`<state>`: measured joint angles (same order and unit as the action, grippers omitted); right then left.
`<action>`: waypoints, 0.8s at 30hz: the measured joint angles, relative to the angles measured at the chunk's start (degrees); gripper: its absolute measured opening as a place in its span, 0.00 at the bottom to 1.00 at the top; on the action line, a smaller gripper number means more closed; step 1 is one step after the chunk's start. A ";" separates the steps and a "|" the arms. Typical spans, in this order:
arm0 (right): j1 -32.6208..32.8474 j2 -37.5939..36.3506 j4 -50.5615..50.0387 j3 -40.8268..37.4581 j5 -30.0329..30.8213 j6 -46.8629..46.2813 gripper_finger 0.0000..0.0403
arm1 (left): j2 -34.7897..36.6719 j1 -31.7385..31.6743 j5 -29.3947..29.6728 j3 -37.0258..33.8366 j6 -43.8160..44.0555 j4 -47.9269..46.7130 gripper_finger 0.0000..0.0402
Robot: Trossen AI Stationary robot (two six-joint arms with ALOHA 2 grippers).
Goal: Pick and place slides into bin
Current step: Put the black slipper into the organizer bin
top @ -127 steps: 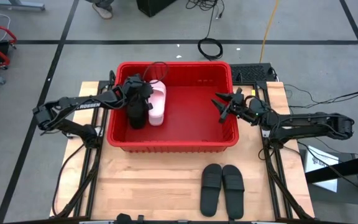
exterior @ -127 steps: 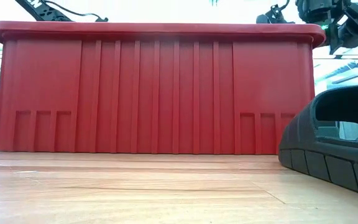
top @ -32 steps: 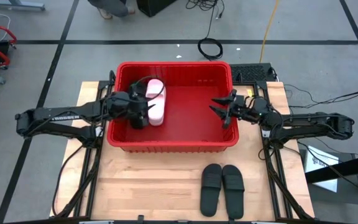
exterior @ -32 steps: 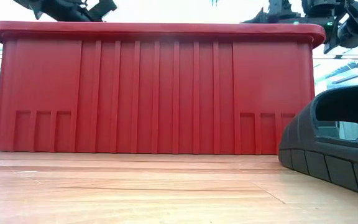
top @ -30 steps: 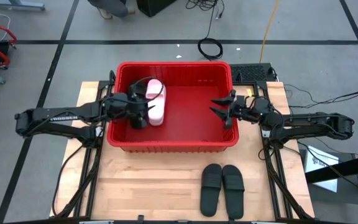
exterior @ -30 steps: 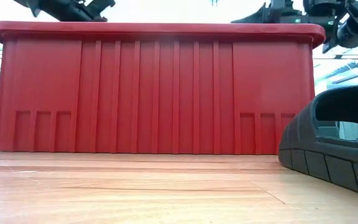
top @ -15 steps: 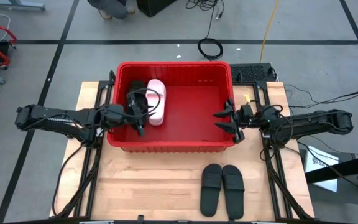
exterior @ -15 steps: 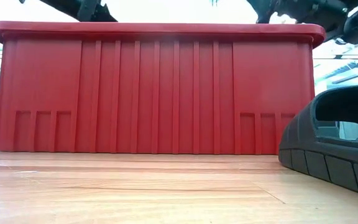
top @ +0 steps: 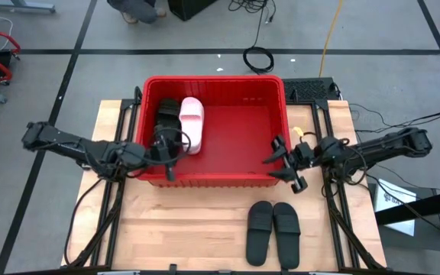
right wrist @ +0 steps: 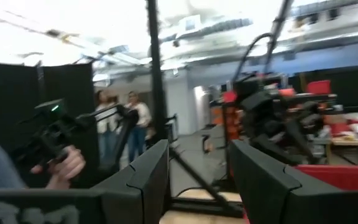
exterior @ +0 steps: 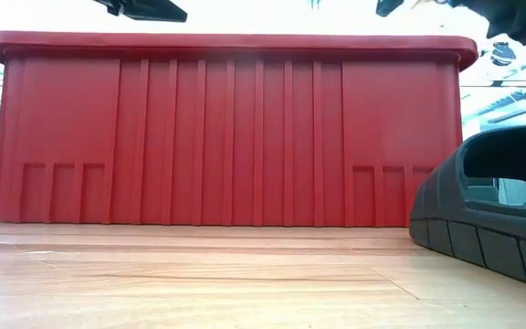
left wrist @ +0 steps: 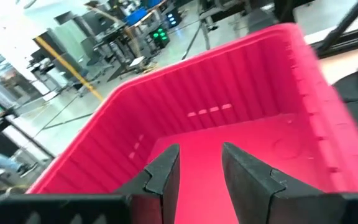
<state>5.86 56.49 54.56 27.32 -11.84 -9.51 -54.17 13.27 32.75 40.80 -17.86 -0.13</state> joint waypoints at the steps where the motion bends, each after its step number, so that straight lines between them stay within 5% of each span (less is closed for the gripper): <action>1: 1.34 0.00 -1.92 1.19 0.00 1.04 0.41 | 0.00 0.76 0.02 0.00 0.01 0.07 0.32; 6: 8.39 1.25 -9.15 5.70 2.46 6.02 0.41 | 0.00 4.87 3.41 0.00 0.22 0.41 0.32; 15: 19.58 7.15 -11.53 10.48 17.49 12.60 0.41 | 0.00 12.98 9.97 0.00 3.44 -0.72 0.32; 24: 26.70 14.60 -25.18 20.43 30.04 13.74 0.41 | -0.04 19.40 13.90 0.00 9.44 -5.29 0.32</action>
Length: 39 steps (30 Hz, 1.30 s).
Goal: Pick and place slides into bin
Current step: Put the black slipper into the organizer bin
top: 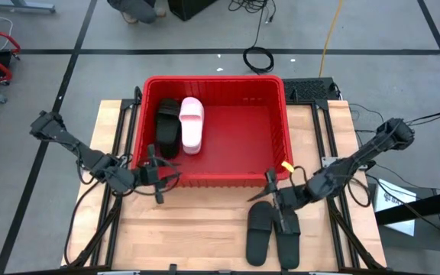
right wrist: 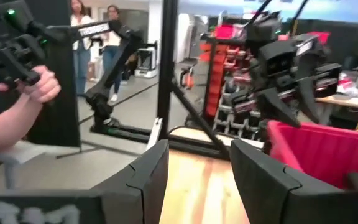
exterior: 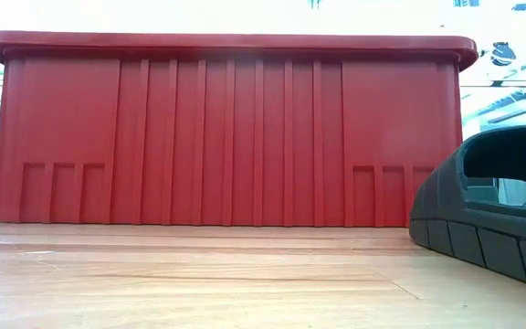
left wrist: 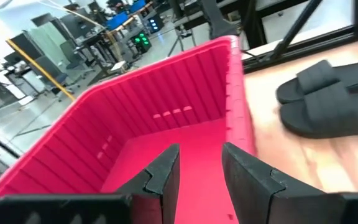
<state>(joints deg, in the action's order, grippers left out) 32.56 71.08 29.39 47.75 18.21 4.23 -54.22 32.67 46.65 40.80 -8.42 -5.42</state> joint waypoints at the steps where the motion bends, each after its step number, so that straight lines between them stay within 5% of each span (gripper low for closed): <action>1: 0.54 0.71 -0.46 0.66 0.00 -0.07 0.41 | 0.00 0.53 0.00 0.00 0.69 -0.16 0.32; 8: 4.80 5.38 -3.56 5.41 3.17 -0.08 0.41 | 0.00 3.90 2.69 0.00 6.17 -3.62 0.32; 14: 8.28 10.97 -15.90 14.18 13.41 -0.49 0.41 | 0.00 6.18 3.05 0.00 8.52 -4.08 0.32; 27: 11.06 21.00 -38.80 28.26 22.53 -9.51 0.41 | 0.00 8.60 1.46 0.00 11.59 -3.80 0.32; 39: 11.05 22.72 -55.43 28.36 13.99 -23.38 0.41 | 0.00 8.58 1.46 0.00 11.73 -3.80 0.32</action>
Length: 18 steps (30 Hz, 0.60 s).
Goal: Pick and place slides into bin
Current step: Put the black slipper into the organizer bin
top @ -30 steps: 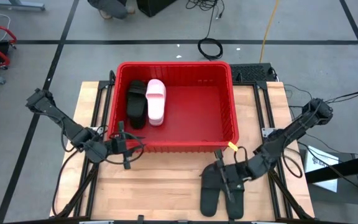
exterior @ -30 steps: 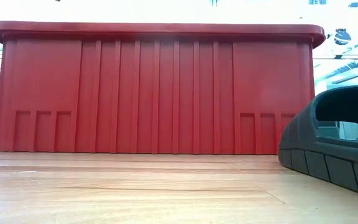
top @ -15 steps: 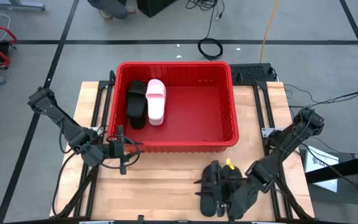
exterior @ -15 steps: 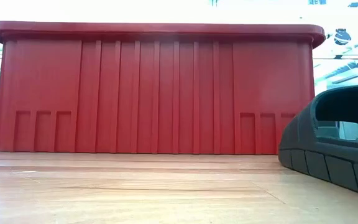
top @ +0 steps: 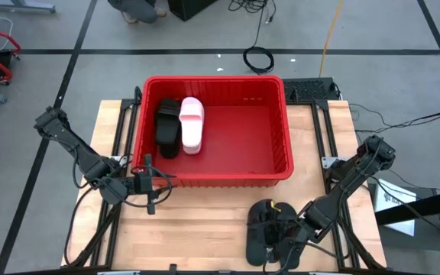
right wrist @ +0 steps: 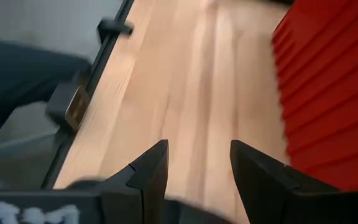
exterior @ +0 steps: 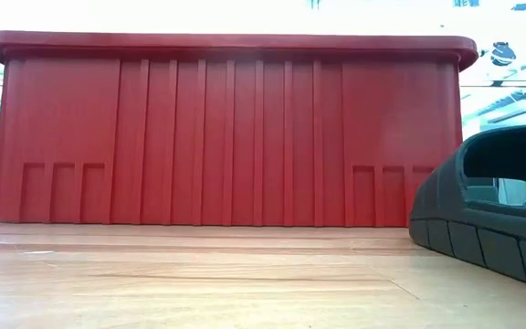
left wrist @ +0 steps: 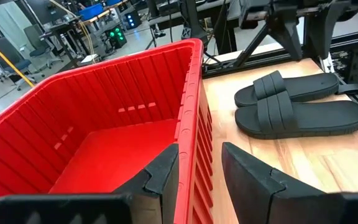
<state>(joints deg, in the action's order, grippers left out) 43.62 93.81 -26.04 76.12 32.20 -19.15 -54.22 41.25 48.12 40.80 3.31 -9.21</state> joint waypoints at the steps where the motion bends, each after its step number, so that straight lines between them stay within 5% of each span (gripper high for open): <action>1: 0.00 0.02 -1.07 0.00 -1.19 -0.99 0.41 | 0.00 0.00 0.00 0.00 0.02 -0.02 0.32; 18: -0.81 6.51 -9.45 0.02 -16.01 -10.13 0.41 | 0.00 -0.02 0.00 0.00 0.50 -0.02 0.32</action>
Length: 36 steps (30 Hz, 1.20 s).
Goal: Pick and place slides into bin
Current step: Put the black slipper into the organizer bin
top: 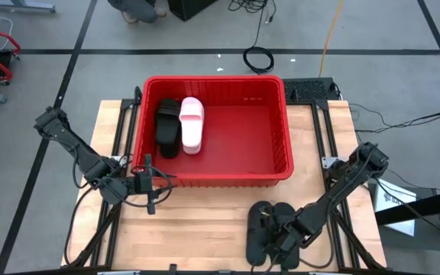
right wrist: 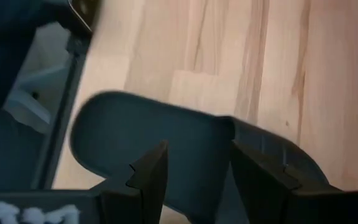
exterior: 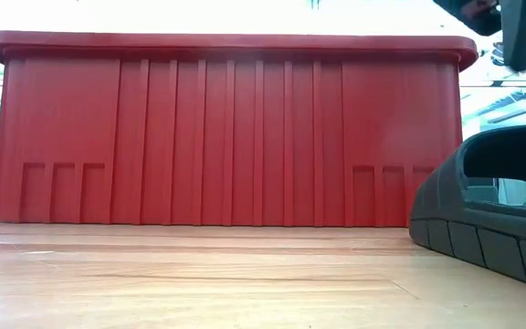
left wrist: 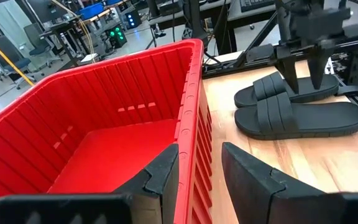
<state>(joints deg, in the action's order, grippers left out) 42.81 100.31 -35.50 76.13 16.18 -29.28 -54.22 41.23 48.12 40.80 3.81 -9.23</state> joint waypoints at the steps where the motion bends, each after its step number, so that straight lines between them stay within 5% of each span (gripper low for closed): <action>1: 0.00 0.44 -0.69 0.21 -0.02 0.04 0.41 | 0.00 0.00 0.00 0.00 0.02 0.00 0.32; 36: -1.14 8.41 -9.97 0.64 6.87 -1.71 0.41 | 0.02 0.00 -0.04 0.00 1.51 -0.48 0.32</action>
<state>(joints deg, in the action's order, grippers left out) 41.67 108.72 -45.47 76.77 23.05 -30.99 -54.19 41.23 48.08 40.80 5.32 -9.72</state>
